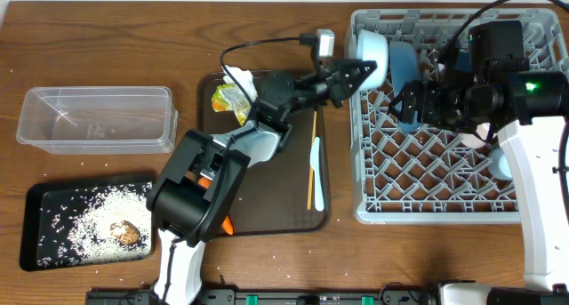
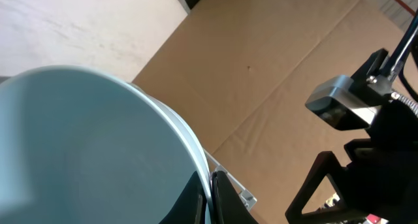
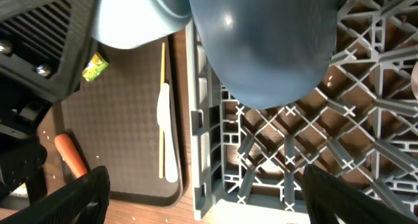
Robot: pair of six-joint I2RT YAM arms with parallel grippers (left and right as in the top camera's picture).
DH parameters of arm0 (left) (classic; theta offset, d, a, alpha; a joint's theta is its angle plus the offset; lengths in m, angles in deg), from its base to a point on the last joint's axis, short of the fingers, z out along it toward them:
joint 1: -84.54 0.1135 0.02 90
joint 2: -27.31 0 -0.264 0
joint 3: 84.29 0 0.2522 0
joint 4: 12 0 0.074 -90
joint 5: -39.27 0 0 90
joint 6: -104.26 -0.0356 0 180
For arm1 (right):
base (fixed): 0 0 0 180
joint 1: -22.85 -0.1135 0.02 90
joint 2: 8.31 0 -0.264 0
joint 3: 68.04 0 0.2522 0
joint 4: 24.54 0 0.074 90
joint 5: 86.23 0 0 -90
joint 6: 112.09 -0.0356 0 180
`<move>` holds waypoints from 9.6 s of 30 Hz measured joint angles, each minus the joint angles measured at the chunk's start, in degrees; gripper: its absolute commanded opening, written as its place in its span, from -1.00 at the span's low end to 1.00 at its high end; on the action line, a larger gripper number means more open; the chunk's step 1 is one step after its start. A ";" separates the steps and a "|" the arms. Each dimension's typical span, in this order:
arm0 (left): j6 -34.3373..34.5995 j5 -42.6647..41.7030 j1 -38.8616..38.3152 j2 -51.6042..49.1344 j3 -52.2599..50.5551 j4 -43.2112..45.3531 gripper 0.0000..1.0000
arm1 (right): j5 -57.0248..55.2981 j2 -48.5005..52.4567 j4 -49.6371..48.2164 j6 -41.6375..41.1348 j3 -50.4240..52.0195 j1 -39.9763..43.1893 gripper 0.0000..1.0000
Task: Sort waste into correct bins and load items into the dishwasher rack
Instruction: 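Set the bowl upside down in the rack beside the blue plate, then release the bowl and move the left gripper toward the yellow juice box, then grasp the orange carrot with the left gripper and drop it on the black tray, then grasp the yellow juice box on the serving tray with the left gripper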
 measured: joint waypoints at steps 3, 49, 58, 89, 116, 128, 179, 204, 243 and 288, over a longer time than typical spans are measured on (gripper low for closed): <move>-0.26 0.48 -0.13 0.00 0.00 -0.15 -0.88 | 0.00 0.00 0.35 0.00 0.00 0.00 0.75; 4.35 3.06 -1.25 -7.78 2.03 5.14 -0.87 | 0.00 0.00 3.39 0.00 0.00 0.00 0.73; 4.52 2.93 -0.96 -7.78 2.03 4.76 -0.88 | 0.00 0.00 3.56 0.00 0.00 0.00 0.72; 7.32 -13.99 12.20 -7.78 2.16 -3.54 0.96 | -0.92 0.00 3.43 0.00 0.00 0.00 0.75; -22.93 -1.33 19.23 34.51 3.96 -97.55 0.96 | -0.90 -0.26 1.29 0.22 0.00 0.00 0.82; -34.05 39.04 11.89 37.13 3.61 -119.67 0.95 | -0.87 -0.72 -1.22 0.22 0.00 0.00 0.85; -3.19 47.71 10.86 29.59 -17.75 -120.34 0.29 | -2.62 -0.81 -0.72 2.14 0.00 -4.28 0.79; -6.21 47.60 11.72 37.44 -21.55 -123.05 -0.88 | -2.64 -0.81 -0.33 2.16 0.00 -4.28 0.82; 2.29 54.01 56.81 45.72 -19.76 -119.12 0.78 | -2.89 -0.81 0.68 3.21 0.00 -4.28 0.86; -38.73 40.81 19.08 13.14 -13.35 -69.26 -0.44 | -5.60 -0.81 0.94 2.27 0.00 -4.28 0.93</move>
